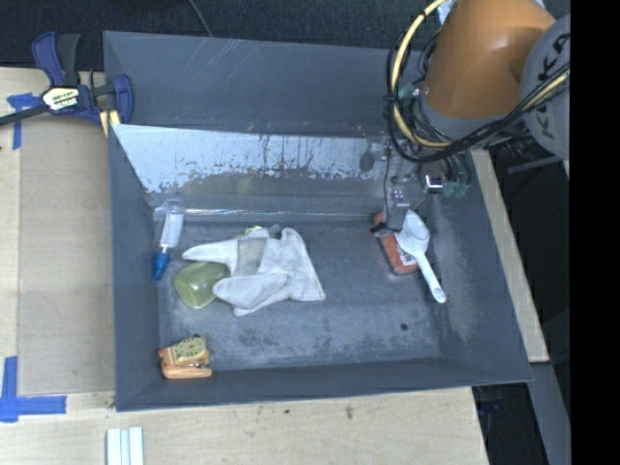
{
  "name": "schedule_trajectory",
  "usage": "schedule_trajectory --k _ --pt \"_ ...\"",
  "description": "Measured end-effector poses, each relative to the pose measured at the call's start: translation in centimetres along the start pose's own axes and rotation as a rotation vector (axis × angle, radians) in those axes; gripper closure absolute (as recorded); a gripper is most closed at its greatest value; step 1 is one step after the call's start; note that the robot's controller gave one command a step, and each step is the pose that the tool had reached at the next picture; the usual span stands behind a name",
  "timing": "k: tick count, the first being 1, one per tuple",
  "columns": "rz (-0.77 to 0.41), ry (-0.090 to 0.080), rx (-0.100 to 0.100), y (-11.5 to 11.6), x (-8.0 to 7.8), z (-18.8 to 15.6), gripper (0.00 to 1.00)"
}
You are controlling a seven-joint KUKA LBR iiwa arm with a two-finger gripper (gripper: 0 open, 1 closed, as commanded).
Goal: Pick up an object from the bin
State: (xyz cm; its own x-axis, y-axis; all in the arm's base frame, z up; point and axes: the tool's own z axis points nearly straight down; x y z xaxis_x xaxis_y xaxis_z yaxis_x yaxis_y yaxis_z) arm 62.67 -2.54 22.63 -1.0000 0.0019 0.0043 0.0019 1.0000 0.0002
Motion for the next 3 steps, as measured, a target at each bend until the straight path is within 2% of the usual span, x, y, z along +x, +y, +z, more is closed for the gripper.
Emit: schedule_trajectory --k 1,2,3 --pt "0.0 -0.009 0.0 0.0 -0.1 -0.6 0.0" --pt "-0.128 -0.01 0.001 2.7 1.6 5.0 0.0" --pt "-0.075 -0.006 0.0 7.7 3.7 6.5 0.0"
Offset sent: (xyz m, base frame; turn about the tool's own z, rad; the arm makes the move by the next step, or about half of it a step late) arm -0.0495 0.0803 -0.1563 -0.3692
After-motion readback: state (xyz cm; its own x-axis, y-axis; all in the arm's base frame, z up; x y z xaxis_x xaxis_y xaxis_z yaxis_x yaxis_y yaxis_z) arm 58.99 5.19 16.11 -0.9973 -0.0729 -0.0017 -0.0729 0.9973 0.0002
